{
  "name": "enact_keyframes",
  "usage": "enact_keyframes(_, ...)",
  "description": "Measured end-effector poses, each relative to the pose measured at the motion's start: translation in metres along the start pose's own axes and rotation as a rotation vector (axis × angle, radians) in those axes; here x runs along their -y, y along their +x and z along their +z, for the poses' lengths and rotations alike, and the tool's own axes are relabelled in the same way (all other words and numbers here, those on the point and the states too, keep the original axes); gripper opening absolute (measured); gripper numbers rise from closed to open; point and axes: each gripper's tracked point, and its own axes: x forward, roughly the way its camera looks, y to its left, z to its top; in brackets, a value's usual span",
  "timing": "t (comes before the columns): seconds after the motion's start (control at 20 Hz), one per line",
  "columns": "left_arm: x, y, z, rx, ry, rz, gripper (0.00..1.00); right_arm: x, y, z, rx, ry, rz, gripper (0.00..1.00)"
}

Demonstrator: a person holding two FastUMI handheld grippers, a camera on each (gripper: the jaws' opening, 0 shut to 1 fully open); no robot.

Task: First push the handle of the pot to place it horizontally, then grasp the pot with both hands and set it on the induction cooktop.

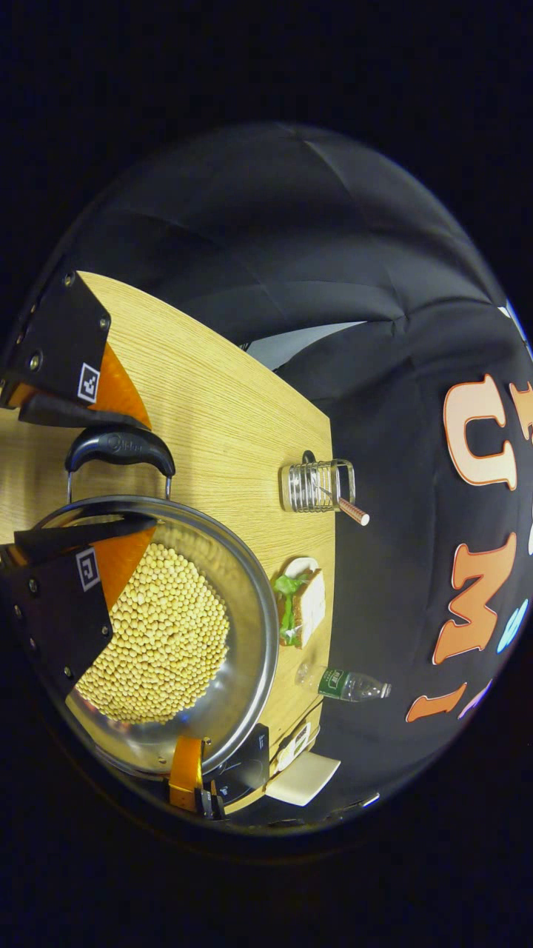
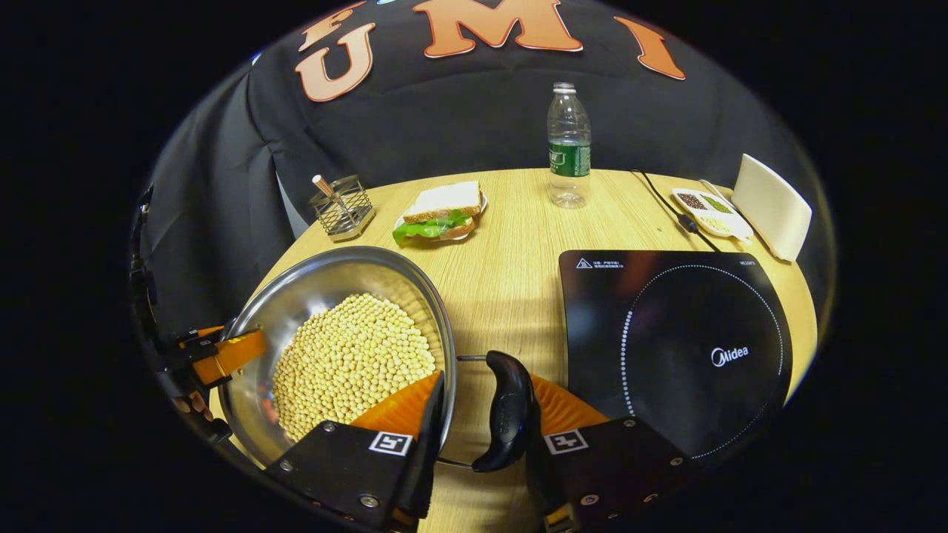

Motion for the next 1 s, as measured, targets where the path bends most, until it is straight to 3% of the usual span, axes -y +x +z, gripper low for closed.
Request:
enact_keyframes(0.35, 0.015, -0.049, 0.041, 0.111, 0.042, 0.002, 0.55, 0.020, -0.035, 0.027, 0.100, 0.012, 0.011, 0.50)
enact_keyframes(1.0, 0.104, -0.104, 0.099, 0.217, 0.082, -0.059, 0.55, 0.095, -0.112, 0.061, 0.235, 0.042, -0.027, 0.50)
